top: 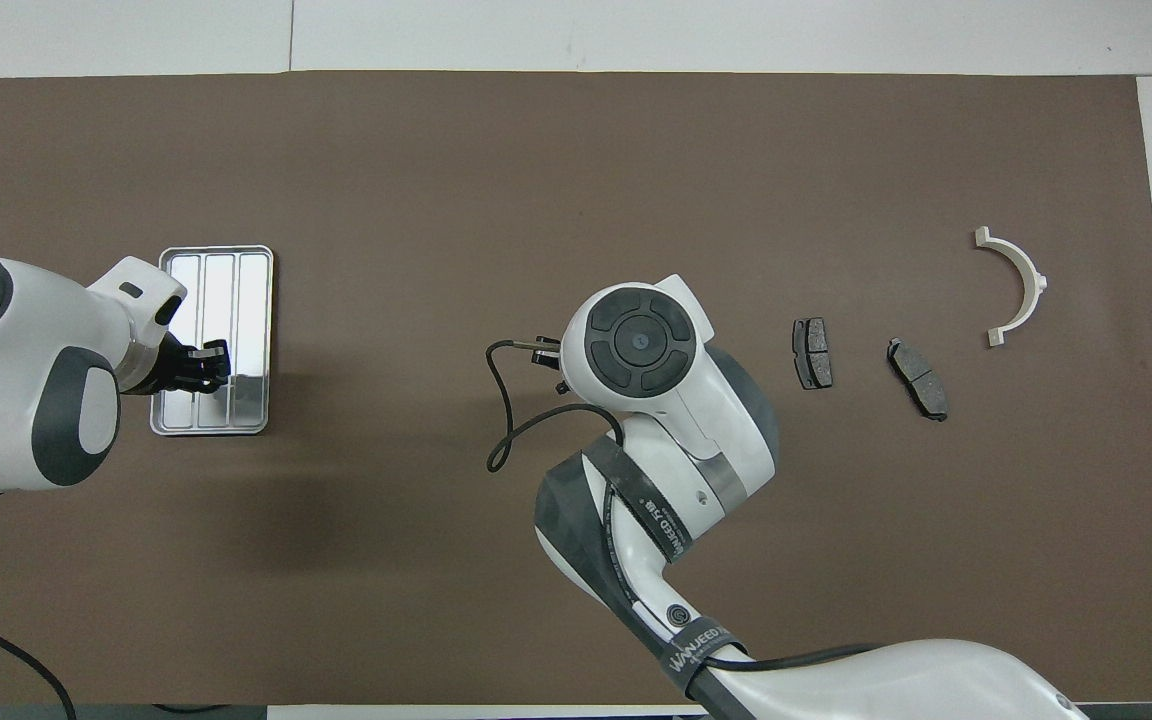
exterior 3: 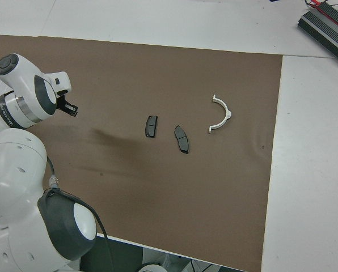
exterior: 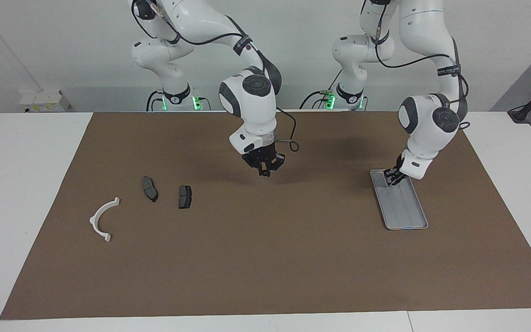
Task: Pick bearing gear from pile to tray
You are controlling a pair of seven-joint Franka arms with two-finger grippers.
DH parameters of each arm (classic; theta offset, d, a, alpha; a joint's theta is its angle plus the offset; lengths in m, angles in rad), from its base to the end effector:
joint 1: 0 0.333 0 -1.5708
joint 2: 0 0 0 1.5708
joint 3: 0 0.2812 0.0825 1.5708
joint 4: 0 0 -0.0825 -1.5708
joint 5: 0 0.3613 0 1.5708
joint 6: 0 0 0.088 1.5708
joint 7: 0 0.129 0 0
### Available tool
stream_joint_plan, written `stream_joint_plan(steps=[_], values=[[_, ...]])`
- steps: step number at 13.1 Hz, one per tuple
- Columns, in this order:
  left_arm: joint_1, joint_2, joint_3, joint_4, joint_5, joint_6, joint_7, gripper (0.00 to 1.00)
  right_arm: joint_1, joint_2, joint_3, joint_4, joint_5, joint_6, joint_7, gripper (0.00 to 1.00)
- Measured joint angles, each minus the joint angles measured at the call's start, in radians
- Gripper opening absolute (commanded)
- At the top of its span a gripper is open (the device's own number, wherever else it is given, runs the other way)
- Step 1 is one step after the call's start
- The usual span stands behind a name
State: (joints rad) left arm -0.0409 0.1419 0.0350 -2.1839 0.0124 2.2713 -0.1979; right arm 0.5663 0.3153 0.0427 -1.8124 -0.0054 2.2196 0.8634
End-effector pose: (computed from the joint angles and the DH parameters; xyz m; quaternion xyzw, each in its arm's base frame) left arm 0.5219 -0.0025 0.2786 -0.9954 -0.0916 0.0263 0.0098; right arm 0.5057 0.3508 0.3336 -0.9909 0.1265 -0.0312 0.0342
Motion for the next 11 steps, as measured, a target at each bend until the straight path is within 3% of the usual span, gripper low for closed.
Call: stream_joint_plan(steps=[5,9,11], values=[[0.001,0.023,0.000,-0.003,0.000,0.012,0.000,0.00,-0.004,0.025,-0.006,-0.068,-0.001,0.116,0.000,0.12],[0.001,0.032,-0.001,-0.003,0.000,0.019,0.000,0.01,-0.006,0.057,-0.006,-0.075,-0.007,0.143,0.000,0.12],[0.001,0.033,-0.002,-0.004,0.000,0.023,0.000,0.29,-0.009,0.067,-0.007,-0.076,-0.018,0.145,0.000,0.12]])
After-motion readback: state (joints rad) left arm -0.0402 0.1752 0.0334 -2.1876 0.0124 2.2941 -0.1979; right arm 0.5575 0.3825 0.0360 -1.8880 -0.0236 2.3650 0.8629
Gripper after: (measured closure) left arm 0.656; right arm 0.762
